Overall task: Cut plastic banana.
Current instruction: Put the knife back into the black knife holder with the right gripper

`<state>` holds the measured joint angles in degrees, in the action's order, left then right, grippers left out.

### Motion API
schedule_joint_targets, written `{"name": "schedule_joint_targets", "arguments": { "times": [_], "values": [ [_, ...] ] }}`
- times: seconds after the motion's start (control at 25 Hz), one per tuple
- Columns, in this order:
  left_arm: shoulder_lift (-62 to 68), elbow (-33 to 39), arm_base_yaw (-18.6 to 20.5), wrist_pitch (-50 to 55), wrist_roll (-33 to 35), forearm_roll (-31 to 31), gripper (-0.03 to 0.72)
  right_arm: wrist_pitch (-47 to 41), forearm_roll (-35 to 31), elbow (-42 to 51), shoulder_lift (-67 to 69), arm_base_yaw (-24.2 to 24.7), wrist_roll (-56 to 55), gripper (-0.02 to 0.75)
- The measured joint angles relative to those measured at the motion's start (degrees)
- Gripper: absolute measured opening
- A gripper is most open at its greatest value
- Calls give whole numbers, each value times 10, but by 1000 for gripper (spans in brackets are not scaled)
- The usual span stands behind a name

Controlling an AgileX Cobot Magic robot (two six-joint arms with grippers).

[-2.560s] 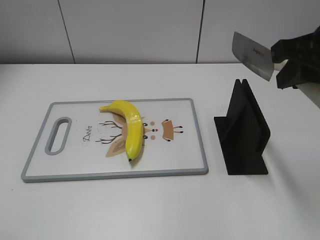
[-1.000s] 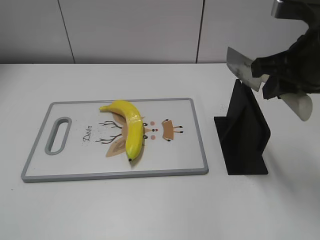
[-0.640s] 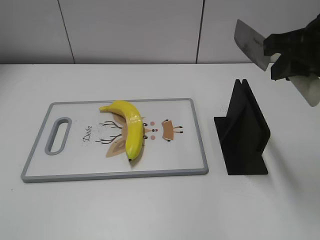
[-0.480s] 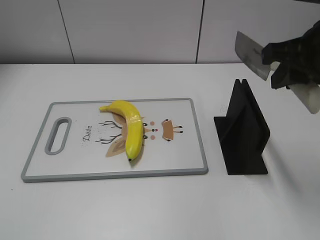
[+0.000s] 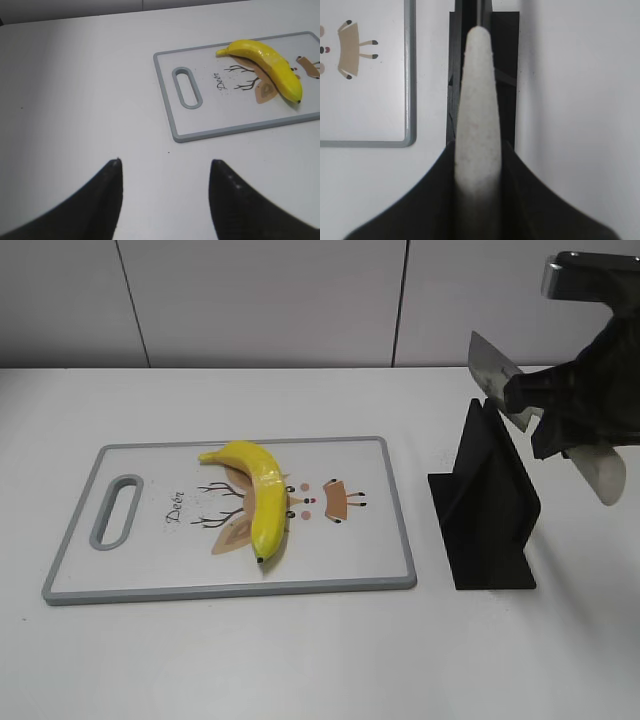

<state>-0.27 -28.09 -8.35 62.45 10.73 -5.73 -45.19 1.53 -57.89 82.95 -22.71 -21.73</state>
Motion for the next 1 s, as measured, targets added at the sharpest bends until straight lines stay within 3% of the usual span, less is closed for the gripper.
{"name": "schedule_joint_targets", "arguments": {
  "times": [0.36,0.72,1.0],
  "values": [
    [0,0,0,0,0,0,502,6,12,0,-64,0,0,169],
    [0,0,0,0,0,0,498,11,-26,0,-60,0,44,169],
    [0,0,0,0,0,0,498,14,-8,0,-37,0,33,169]
  ]
}}
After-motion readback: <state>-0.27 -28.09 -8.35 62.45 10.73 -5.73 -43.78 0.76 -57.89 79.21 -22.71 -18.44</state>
